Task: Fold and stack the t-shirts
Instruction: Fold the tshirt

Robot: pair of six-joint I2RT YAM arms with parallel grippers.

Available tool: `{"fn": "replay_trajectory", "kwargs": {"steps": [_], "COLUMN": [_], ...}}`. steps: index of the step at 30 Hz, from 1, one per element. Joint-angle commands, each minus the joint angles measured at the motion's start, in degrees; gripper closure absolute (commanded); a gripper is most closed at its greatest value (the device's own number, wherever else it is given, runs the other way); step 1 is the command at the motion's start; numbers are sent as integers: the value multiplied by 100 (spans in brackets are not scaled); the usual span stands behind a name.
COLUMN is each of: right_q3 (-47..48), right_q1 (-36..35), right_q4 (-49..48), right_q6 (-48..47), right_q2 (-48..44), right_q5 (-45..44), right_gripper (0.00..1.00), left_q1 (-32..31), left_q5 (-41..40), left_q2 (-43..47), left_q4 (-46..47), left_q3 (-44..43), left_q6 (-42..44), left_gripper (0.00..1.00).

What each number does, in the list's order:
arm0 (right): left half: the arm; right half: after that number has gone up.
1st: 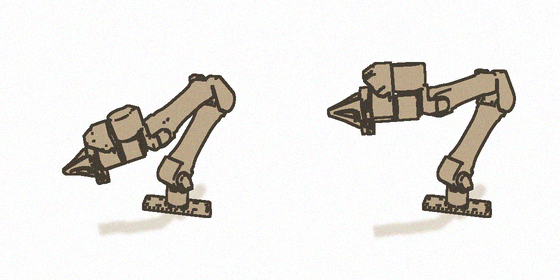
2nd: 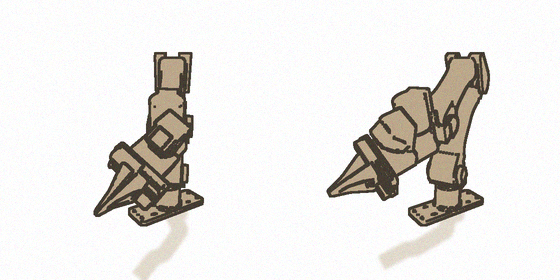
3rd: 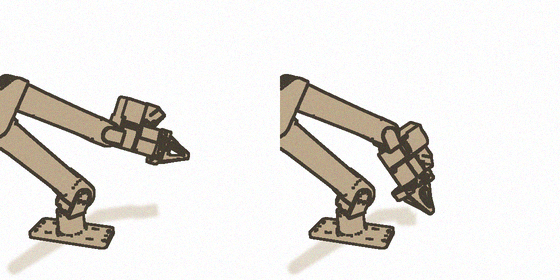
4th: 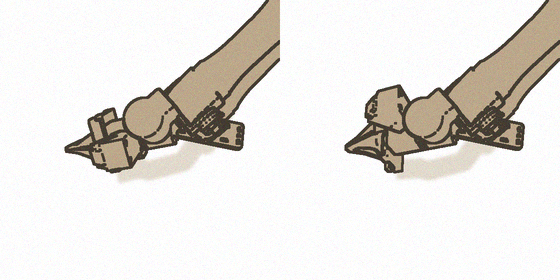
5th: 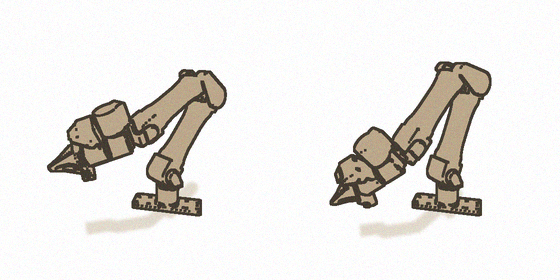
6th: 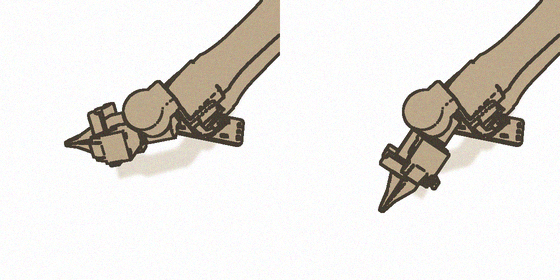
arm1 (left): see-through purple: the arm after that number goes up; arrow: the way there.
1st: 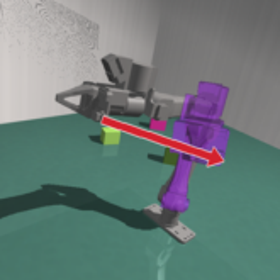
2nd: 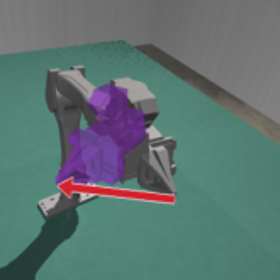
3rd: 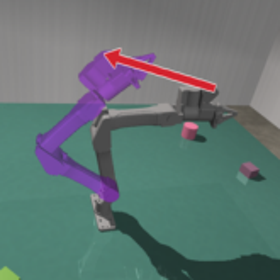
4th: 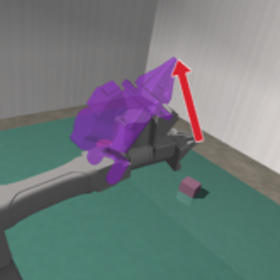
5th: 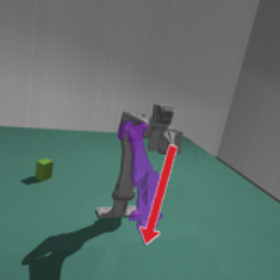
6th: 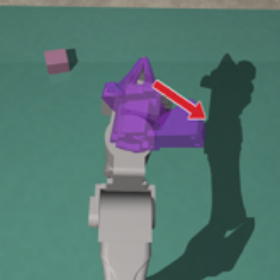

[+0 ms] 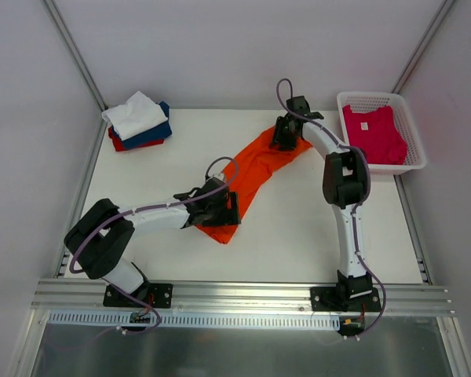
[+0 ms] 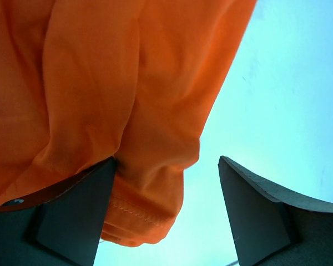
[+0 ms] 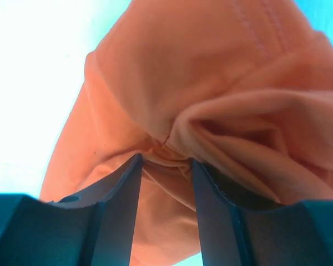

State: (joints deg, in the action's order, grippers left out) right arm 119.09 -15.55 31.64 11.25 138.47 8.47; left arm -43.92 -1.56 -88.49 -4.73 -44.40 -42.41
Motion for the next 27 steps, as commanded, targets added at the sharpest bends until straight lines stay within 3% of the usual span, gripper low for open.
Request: {"fn": "replay_trajectory", "kwargs": {"steps": [1, 12, 18, 27], "right_q3": [491, 1187, 1345, 1485], "right_q1": [35, 26, 17, -194], "right_q4": [159, -52, -263, -501], "right_q6": [-26, 176, 360, 616], "right_q2": [284, 892, 1103, 1419], "right_q5": [260, 1139, 1885, 2396], "right_gripper": [54, 48, 46, 46], "left_q1": [-633, -2093, -2480, -2542], "left_q5": [191, 288, 402, 350], "left_q2": [-282, -1319, -1759, -1812], "left_q4": [-617, -625, -643, -678], "left_q3": [283, -613, -1079, -1150], "left_q6": [-513, -1093, -1111, -1129], "left_gripper": [23, 23, 24, 24]}}
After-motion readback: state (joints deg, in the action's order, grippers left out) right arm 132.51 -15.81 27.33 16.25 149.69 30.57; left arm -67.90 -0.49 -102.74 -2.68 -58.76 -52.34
